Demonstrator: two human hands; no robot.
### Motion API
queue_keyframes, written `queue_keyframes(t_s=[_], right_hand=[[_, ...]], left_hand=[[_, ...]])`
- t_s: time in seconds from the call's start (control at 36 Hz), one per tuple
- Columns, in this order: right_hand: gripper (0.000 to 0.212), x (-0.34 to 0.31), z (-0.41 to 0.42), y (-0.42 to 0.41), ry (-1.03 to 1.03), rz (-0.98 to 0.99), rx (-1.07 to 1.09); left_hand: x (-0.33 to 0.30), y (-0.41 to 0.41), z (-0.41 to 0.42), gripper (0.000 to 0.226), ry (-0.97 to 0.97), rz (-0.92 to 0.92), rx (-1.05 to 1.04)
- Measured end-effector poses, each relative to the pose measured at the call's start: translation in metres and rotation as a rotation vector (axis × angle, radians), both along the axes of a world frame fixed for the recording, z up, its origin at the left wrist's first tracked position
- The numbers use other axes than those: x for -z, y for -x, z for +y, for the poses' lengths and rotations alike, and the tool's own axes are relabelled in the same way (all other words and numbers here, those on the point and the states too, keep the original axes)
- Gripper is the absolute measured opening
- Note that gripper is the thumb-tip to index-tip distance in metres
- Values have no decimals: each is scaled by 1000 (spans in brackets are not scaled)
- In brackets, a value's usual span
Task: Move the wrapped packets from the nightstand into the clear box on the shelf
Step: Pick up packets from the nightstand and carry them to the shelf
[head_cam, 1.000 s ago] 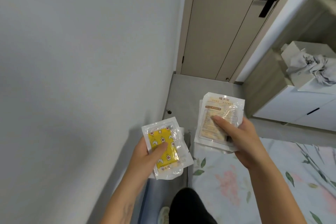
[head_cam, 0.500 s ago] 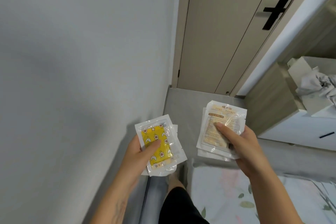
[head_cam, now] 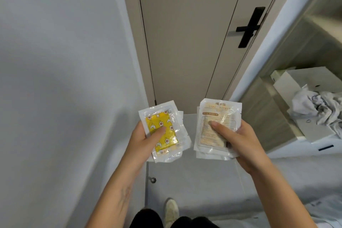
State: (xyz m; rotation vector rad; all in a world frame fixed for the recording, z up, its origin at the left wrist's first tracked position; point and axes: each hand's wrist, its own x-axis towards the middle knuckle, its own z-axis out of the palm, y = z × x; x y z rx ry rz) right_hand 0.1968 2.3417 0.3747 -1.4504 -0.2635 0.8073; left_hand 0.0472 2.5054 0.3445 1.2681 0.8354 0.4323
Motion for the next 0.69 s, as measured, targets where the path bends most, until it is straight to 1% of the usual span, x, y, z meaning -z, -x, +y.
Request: queue_keyframes(t_s=[0.17,0.47,0.69], right_hand=[[20,-7,-11,-58,-33,8,160],[24,7,-62,-168,-32,61,540],[22,9,-63,-281,3,51,697]], left_hand=[[-12,-86,16,20,-7,21,157],[-14,-269,-3,24,28,88,527],[-7,-412,2,21,25,96,604]])
